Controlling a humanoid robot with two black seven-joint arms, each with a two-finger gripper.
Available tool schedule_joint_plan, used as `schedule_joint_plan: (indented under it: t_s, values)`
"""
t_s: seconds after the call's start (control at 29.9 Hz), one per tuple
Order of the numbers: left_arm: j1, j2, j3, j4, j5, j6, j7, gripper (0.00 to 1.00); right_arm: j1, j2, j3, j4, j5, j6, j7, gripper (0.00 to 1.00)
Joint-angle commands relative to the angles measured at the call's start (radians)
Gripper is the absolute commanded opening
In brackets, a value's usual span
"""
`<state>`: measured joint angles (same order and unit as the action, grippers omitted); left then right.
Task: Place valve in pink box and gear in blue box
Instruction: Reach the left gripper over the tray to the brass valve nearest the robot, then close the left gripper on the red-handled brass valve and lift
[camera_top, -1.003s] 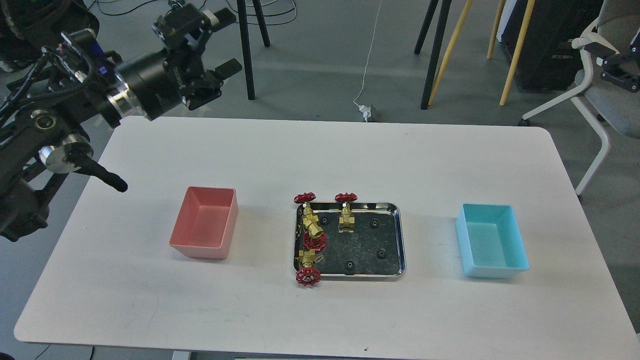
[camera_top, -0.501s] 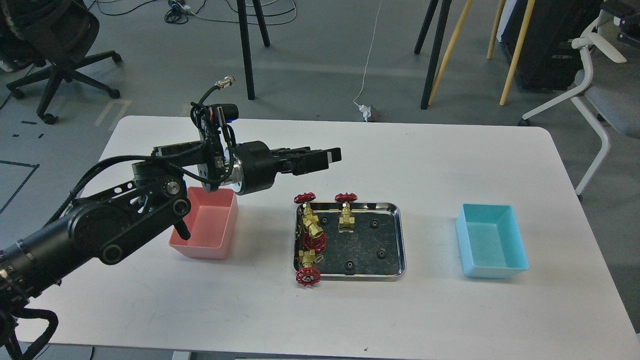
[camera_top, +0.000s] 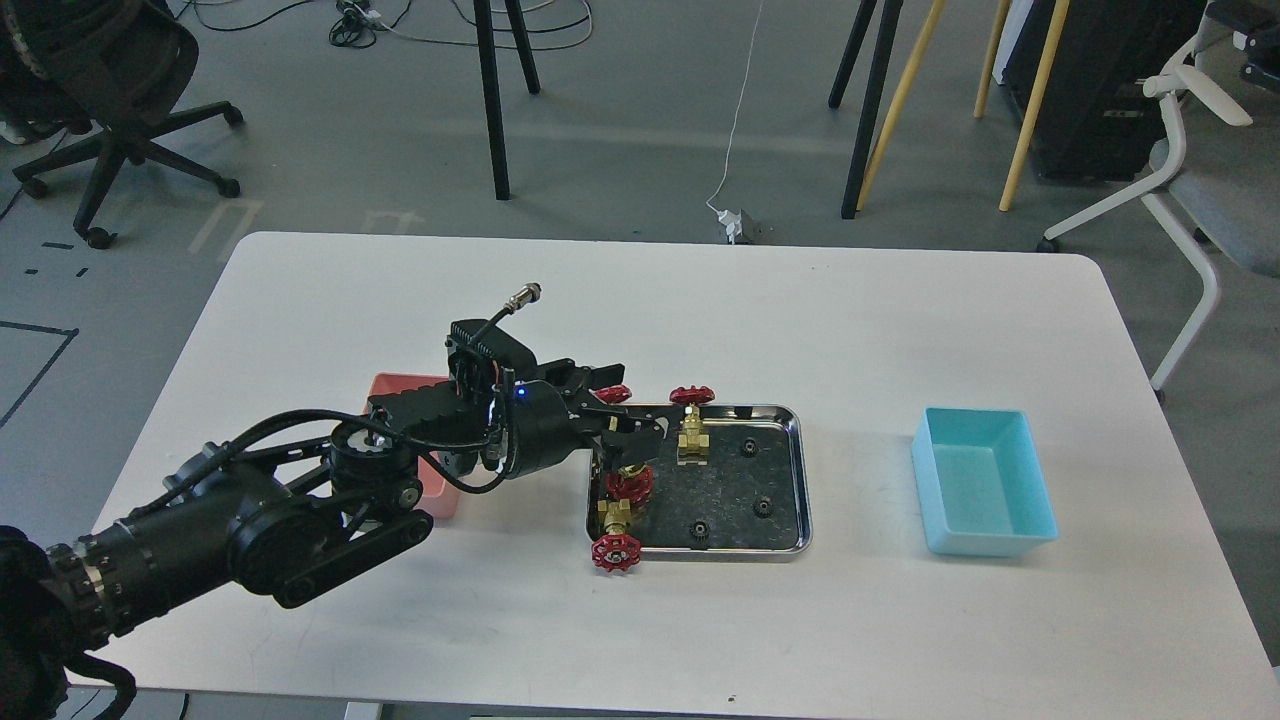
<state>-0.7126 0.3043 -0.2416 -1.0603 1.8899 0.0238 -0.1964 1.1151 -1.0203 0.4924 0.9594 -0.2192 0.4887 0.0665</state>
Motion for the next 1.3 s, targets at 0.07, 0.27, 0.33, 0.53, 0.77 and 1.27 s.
schedule_joint_plan:
  t_s: [0.07, 0.27, 0.33, 0.53, 0.77, 1.27]
  values:
    - [0.033, -0.005, 0.048, 0.029, 0.003, 0.031, -0.012, 0.93, 0.000, 0.000, 0.000, -0.002, -0.002, 0.000, -0.001, 0.98]
    - [0.039, -0.040, 0.105, 0.077, 0.008, 0.103, -0.012, 0.93, -0.001, 0.000, -0.001, -0.004, -0.023, 0.000, -0.001, 0.98]
    - [0.041, -0.054, 0.108, 0.095, 0.014, 0.119, -0.012, 0.93, -0.003, 0.000, -0.001, -0.004, -0.034, 0.000, -0.001, 0.98]
    - [0.047, -0.088, 0.110, 0.147, 0.084, 0.149, -0.011, 0.90, -0.003, 0.002, -0.001, -0.004, -0.034, 0.000, -0.001, 0.98]
    - [0.047, -0.090, 0.110, 0.163, 0.087, 0.151, -0.012, 0.82, -0.003, 0.002, -0.001, -0.004, -0.034, 0.000, -0.001, 0.98]
    - [0.051, -0.073, 0.110, 0.166, 0.087, 0.150, -0.012, 0.36, -0.003, 0.002, -0.001, -0.004, -0.035, 0.000, -0.001, 0.98]
